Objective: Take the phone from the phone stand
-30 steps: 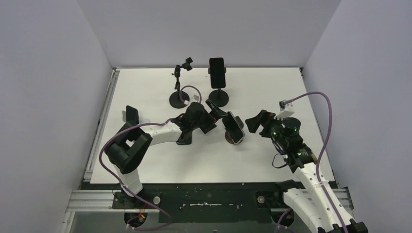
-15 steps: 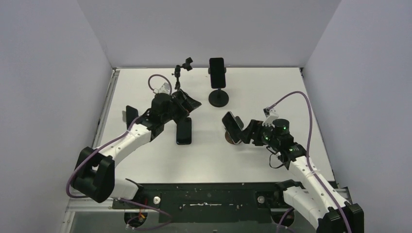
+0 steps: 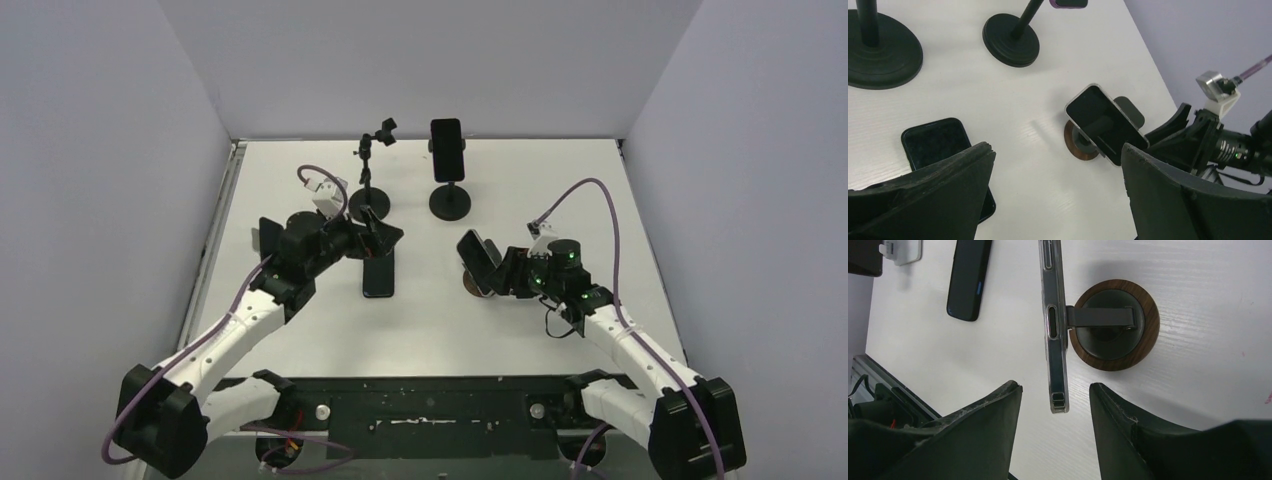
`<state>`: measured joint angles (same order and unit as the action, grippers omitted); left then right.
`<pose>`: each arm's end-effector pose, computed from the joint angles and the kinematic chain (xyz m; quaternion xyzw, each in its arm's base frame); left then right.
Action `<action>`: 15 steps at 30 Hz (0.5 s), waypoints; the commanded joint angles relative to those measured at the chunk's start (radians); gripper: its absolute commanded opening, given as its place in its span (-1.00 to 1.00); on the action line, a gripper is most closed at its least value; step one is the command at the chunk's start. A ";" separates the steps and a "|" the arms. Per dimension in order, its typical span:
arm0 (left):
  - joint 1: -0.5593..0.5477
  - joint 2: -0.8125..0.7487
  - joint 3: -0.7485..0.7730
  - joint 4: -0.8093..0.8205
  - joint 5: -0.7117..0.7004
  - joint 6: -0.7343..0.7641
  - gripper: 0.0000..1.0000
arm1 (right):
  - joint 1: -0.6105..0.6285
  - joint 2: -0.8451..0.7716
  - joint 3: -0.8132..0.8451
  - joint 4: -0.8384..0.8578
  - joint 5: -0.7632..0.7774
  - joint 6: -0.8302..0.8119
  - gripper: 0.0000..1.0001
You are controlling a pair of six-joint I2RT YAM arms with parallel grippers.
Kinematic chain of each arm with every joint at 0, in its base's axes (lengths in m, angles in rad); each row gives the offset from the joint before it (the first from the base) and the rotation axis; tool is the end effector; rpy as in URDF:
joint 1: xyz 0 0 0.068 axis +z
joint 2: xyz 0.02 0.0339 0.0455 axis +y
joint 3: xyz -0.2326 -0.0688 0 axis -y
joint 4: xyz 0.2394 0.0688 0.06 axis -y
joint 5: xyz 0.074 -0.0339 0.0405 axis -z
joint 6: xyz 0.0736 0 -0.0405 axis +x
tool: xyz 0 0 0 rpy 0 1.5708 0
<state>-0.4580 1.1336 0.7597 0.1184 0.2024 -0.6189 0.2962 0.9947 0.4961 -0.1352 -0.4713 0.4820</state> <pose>0.2694 -0.1493 0.2557 -0.0017 0.7898 -0.3805 0.4811 0.2243 0.1034 0.1641 -0.0245 0.8736 0.3593 0.3272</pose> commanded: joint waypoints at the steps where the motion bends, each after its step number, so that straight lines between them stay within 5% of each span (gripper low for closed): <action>1: -0.051 -0.126 -0.072 0.096 -0.102 0.179 0.95 | 0.012 0.031 0.020 0.098 -0.005 -0.009 0.03; 15: -0.085 -0.143 -0.071 0.104 -0.115 0.205 0.95 | 0.025 0.086 0.029 0.128 -0.012 -0.013 -0.32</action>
<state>-0.5381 0.9962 0.6773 0.1596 0.1032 -0.4362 0.3153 1.0855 0.4965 -0.0605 -0.4770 0.4816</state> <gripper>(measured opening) 0.974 0.347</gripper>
